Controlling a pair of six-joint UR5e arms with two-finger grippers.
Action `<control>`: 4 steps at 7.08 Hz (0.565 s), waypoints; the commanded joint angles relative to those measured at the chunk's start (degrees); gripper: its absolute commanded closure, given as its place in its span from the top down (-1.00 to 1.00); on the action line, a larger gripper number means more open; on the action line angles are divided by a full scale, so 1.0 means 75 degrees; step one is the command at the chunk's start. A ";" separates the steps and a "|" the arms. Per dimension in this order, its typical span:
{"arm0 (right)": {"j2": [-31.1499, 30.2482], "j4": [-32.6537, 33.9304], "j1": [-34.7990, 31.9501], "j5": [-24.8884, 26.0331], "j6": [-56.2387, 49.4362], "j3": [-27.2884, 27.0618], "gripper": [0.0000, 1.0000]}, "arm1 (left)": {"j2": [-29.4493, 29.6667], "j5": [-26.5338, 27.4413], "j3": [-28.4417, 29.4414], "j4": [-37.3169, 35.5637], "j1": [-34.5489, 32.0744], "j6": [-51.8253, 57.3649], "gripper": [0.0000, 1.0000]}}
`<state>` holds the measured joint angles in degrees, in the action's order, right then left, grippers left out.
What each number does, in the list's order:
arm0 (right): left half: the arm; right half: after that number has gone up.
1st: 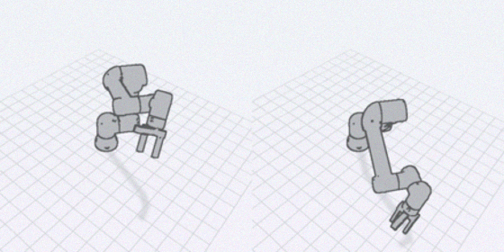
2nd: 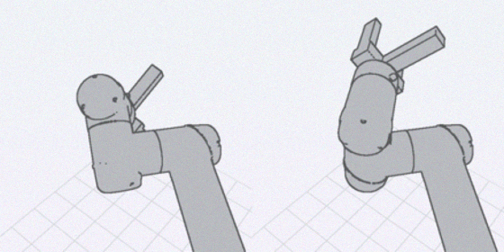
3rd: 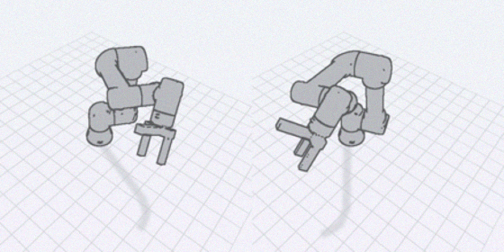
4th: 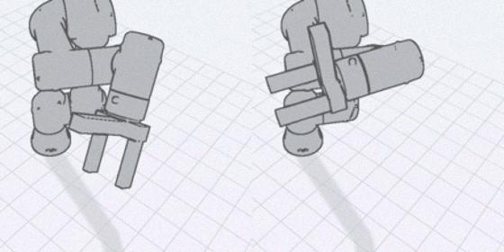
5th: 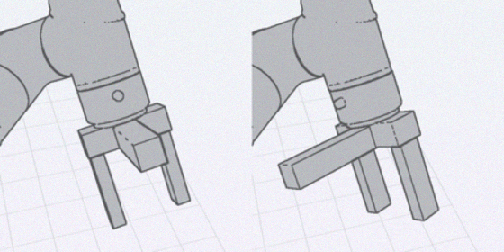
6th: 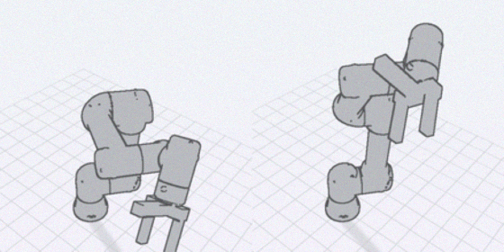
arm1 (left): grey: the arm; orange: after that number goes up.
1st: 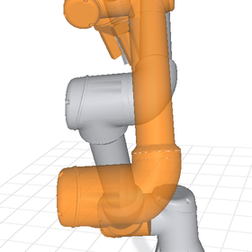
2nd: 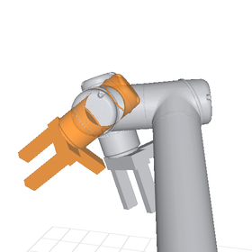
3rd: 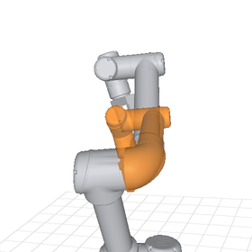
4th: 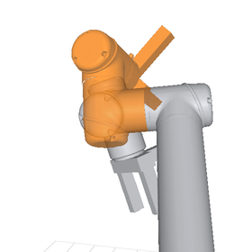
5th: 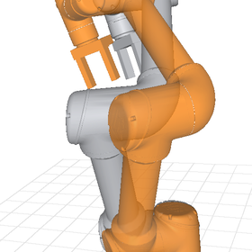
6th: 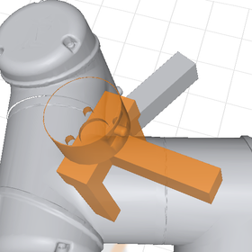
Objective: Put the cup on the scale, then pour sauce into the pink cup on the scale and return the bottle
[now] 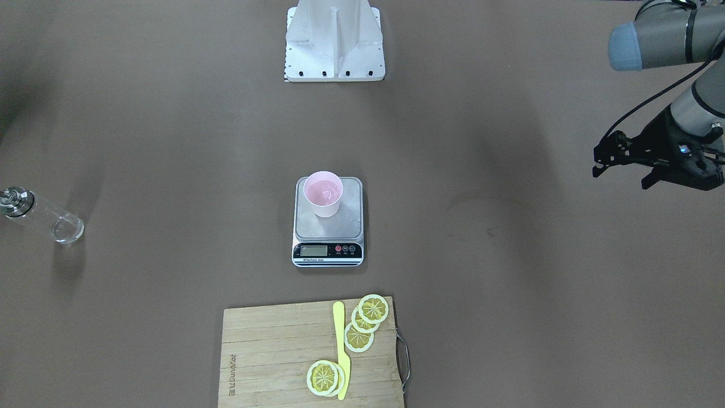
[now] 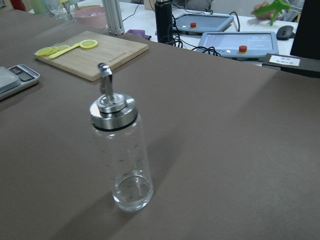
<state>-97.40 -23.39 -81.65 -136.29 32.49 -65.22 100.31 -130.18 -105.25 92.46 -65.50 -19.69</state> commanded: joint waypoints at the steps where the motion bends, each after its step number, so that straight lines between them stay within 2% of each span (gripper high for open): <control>1: 0.0552 0.2126 -0.1731 -0.1701 -0.0008 -0.0069 1.00 | -0.0004 -0.0010 0.0006 -0.0012 -0.0020 0.0000 0.97; 3: 0.0996 0.4804 -0.2084 -0.1738 0.0004 -0.0337 1.00 | 0.0008 -0.0010 -0.0006 -0.0152 -0.0032 -0.0012 0.97; 4: 0.0975 0.6025 -0.2039 -0.1588 0.0062 -0.0710 1.00 | -0.0004 -0.0010 0.0017 -0.0164 -0.0032 -0.0023 0.97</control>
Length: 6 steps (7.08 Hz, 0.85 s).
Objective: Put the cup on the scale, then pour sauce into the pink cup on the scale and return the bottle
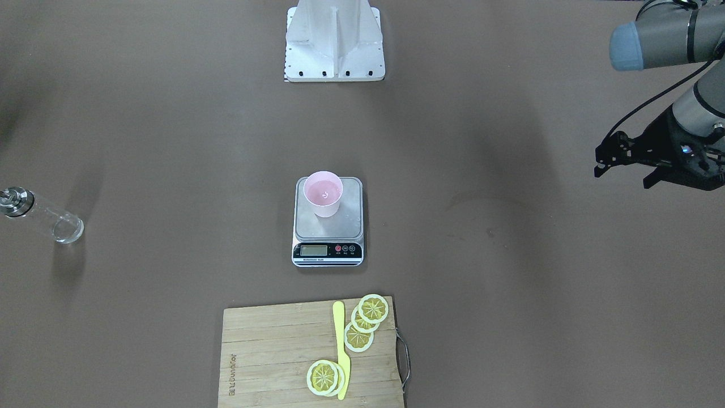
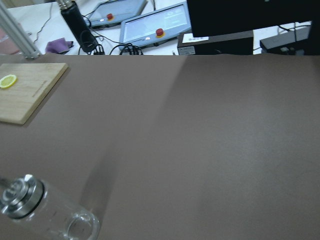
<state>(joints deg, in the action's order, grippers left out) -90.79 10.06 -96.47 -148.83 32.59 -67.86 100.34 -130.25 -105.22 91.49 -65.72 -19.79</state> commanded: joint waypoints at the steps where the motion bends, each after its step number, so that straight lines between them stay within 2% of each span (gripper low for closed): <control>1: 0.0093 0.2621 -0.0063 0.0191 -0.0020 -0.0432 1.00 | -0.0008 0.0011 0.0025 -0.0035 -0.0004 -0.0010 0.97; 3: 0.0058 0.3775 0.0311 0.0587 -0.0067 -0.0456 1.00 | -0.0008 0.0023 0.0037 -0.0035 -0.0015 -0.0010 0.97; 4: -0.0023 0.3908 0.0428 0.0822 -0.0230 -0.0410 1.00 | -0.0112 0.0023 0.0037 -0.0035 -0.0015 -0.0010 0.97; 6: -0.0456 0.4584 0.0638 0.1735 -0.0987 -0.0433 1.00 | -0.0125 0.0023 0.0060 -0.0035 -0.0015 -0.0010 0.97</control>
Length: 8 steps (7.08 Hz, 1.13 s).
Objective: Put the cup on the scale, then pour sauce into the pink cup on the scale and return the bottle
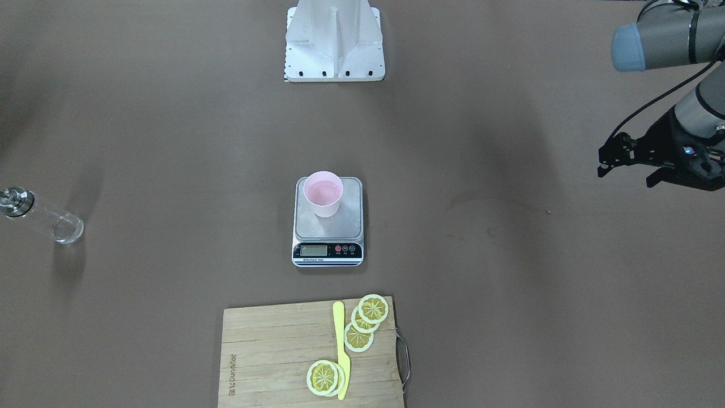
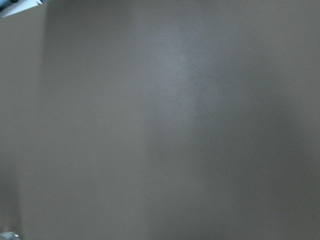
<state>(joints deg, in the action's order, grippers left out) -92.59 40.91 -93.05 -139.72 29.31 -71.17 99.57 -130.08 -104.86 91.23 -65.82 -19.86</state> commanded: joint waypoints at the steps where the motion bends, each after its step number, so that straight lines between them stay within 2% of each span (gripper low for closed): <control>1: -0.0170 0.1531 0.0346 0.1209 -0.1972 -0.0037 1.00 | -0.0080 0.0001 0.0012 0.0000 -0.0001 0.0000 0.97; 3: 0.0809 0.5038 -0.0152 0.1461 -0.4623 -0.0422 1.00 | -0.0127 -0.0011 0.0001 0.0000 -0.0071 0.0000 0.97; 4: 0.1174 0.6008 -0.0365 0.1822 -0.5423 -0.0680 1.00 | -0.0127 -0.0011 0.0012 0.0000 -0.0071 0.0000 0.97; 5: 0.1247 0.6679 -0.0298 0.1883 -0.5501 -0.0926 1.00 | -0.0127 -0.0011 0.0036 0.0000 -0.0106 0.0000 0.97; 7: 0.1249 0.8027 -0.0356 0.1779 -0.5490 -0.1988 1.00 | -0.0243 -0.0011 0.0047 0.0000 -0.0270 -0.0023 0.97; 8: 0.1237 0.8579 -0.0356 0.1558 -0.5490 -0.2401 1.00 | -0.0326 -0.0023 0.0082 0.0012 -0.0642 -0.0313 0.97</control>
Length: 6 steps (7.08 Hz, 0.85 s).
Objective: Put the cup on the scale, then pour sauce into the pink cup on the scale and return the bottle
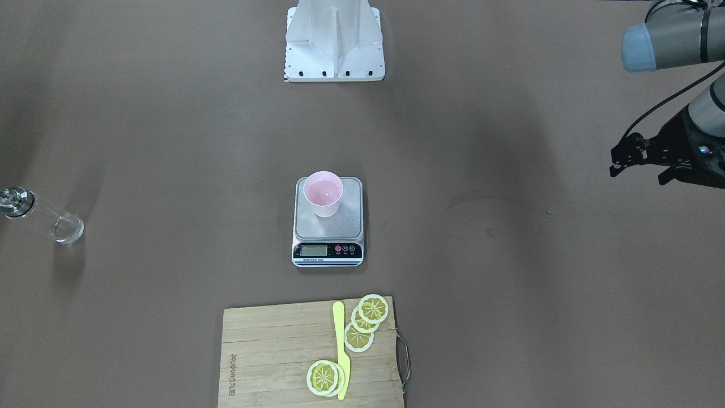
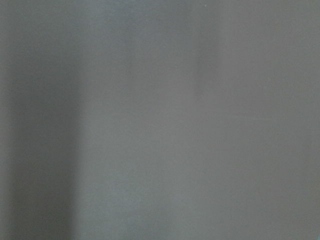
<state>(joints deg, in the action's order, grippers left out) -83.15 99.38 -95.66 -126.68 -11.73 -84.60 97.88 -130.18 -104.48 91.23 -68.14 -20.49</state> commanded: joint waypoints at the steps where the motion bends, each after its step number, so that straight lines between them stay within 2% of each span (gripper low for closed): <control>1: -0.0139 0.0870 -0.0007 -0.0403 -0.0018 -0.0753 1.00 | -0.0218 -0.0032 0.0067 0.0023 -0.0754 -0.0372 0.97; 2: -0.0384 0.0824 0.0040 -0.0475 -0.0029 -0.1103 1.00 | -0.0567 -0.0021 0.0172 0.0058 -0.0921 -0.0258 0.97; 4: -0.0527 0.0824 0.0122 -0.0464 -0.0041 -0.1329 1.00 | -0.0559 -0.0091 0.1035 0.0000 -0.1868 0.1888 0.97; 6: -0.0679 0.0789 0.0146 -0.0476 -0.0041 -0.1399 1.00 | -0.0570 -0.0103 0.1681 0.0128 -0.2502 0.3263 0.97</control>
<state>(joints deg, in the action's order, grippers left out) -87.59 105.38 -94.72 -130.21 -12.03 -94.59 93.74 -130.87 -95.19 91.60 -83.79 -3.47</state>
